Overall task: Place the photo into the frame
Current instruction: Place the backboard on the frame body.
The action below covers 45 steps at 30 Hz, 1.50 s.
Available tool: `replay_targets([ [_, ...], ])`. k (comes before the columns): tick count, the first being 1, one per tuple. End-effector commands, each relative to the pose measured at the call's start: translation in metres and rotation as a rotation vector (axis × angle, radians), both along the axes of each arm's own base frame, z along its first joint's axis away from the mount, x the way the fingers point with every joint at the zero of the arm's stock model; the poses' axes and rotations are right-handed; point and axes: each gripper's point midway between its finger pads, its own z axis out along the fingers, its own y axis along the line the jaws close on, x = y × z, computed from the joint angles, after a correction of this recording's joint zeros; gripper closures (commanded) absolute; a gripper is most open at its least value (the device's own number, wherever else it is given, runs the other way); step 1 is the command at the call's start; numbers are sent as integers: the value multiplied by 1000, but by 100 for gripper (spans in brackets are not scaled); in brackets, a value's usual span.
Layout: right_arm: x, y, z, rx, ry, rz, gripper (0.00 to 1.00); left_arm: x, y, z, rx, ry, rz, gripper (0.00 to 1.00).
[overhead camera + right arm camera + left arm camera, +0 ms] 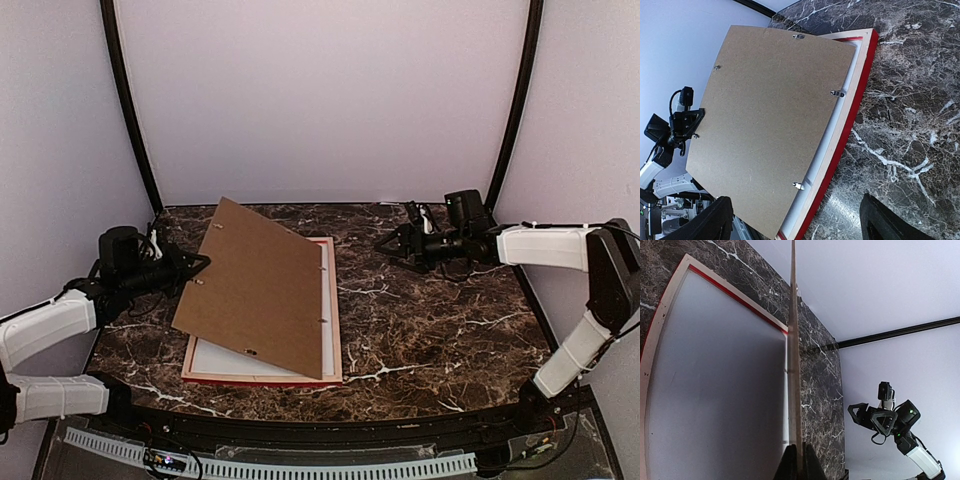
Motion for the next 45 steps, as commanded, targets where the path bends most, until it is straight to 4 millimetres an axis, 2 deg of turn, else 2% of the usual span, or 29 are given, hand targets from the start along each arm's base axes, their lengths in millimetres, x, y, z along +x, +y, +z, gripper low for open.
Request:
replay_targets([
  [1, 4, 2, 4, 21, -28, 7, 11, 8, -4, 29, -53, -125, -14, 100],
  [31, 4, 3, -15, 19, 8, 7, 12, 5, 6, -8, -23, -129, 39, 100],
  [36, 3, 4, -20, 19, 19, 8, 12, 6, 7, -7, -21, -146, 44, 100],
  [45, 3, 5, -25, 16, 29, 10, 12, 9, 8, 8, -46, -201, 59, 100],
])
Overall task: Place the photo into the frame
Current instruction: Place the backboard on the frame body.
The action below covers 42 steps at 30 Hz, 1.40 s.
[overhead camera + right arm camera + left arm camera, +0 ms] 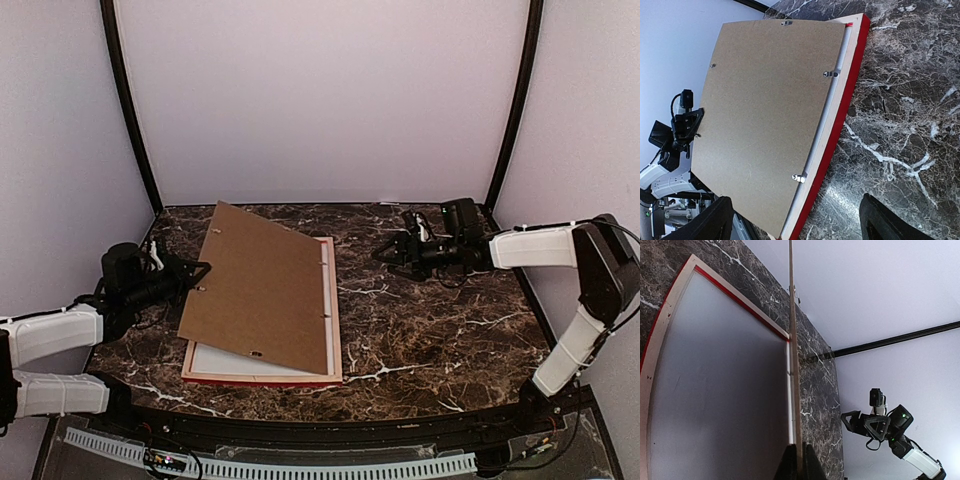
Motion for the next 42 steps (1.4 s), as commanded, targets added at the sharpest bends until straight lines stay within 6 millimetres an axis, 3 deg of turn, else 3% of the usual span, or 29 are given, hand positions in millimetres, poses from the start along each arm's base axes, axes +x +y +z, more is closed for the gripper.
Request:
replay_targets([
  [1, 1, 2, -1, 14, -15, 8, 12, 7, 4, 30, -9, -142, 26, 100],
  [22, -1, 11, -12, 2, 3, 21, 12, 4, 4, 3, 39, -39, 12, 100],
  [42, -5, 57, -39, -51, 36, 99, 13, 5, 0, -35, 131, 81, -36, 79],
])
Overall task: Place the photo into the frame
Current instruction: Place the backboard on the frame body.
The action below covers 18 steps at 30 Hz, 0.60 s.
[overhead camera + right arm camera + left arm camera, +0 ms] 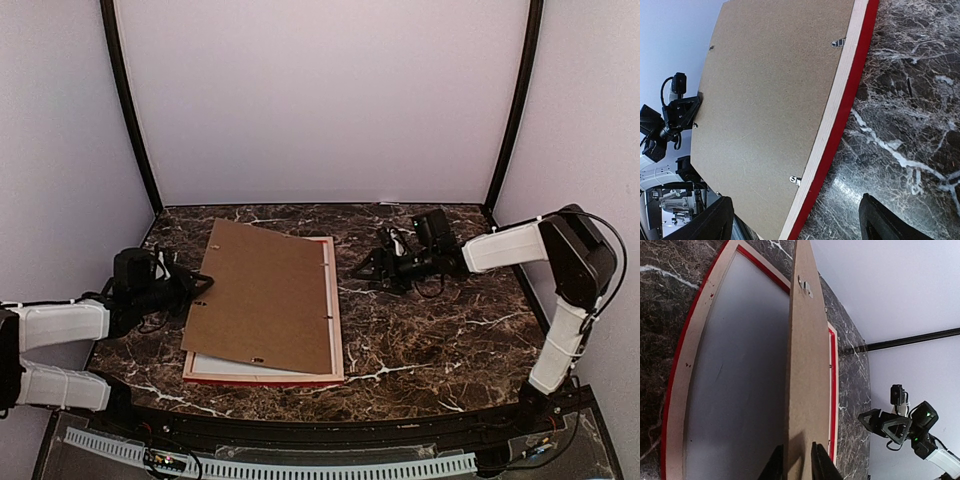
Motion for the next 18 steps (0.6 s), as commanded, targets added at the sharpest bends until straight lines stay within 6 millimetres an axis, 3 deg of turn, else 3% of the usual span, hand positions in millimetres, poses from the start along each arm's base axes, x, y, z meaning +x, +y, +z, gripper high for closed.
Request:
replay_targets([
  [1, 7, 19, 2, 3, -28, 20, 13, 6, -6, 9, 13, -24, -46, 79],
  [7, 9, 27, -7, -13, -17, 26, 13, 7, -11, -1, 30, 9, -83, 77],
  [18, 18, 15, -24, -141, -31, -9, 14, 7, -35, -12, 43, 48, -188, 80],
])
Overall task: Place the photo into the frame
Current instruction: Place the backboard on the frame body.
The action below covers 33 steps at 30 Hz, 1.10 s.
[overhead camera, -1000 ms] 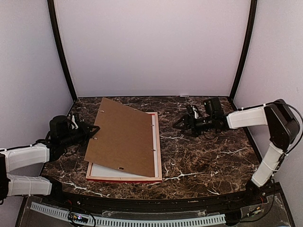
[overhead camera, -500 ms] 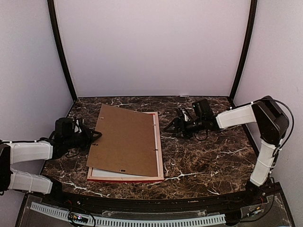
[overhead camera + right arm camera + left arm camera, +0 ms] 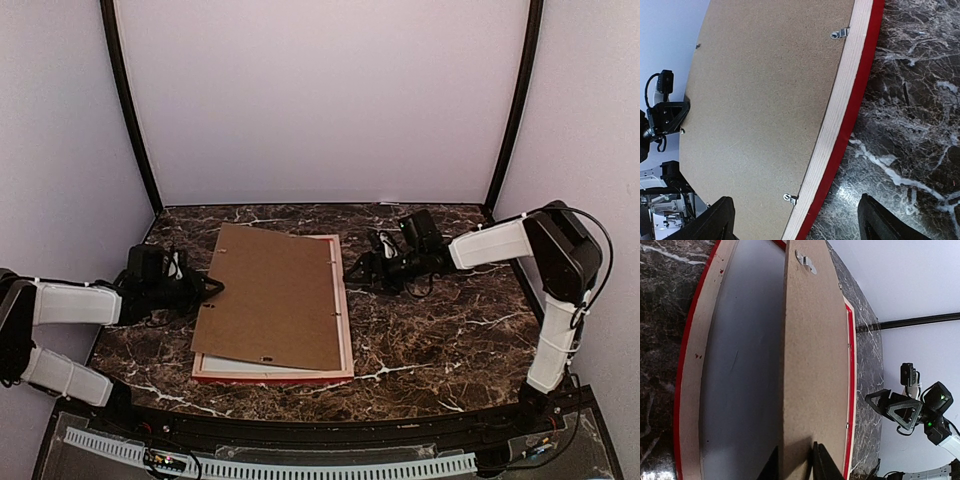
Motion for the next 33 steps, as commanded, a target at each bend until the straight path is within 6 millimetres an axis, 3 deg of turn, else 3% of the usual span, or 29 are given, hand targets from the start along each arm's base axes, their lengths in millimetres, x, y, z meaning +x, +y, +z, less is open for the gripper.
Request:
replay_targets([
  [1, 9, -4, -4, -86, -43, -12, 14, 0, -23, 13, -6, -35, -100, 80],
  [7, 9, -16, 4, -183, -106, 0, 14, -5, -46, 13, 15, -26, -148, 81],
  [16, -29, -9, 10, -276, -171, 153, 14, -13, -69, 13, 4, -15, -170, 81],
  [22, -47, -1, 1, -341, -177, 224, 14, -15, -67, 9, 25, -10, -160, 81],
  [33, -60, 14, -16, -433, -177, 300, 15, -16, -63, -2, 59, 2, -155, 78],
])
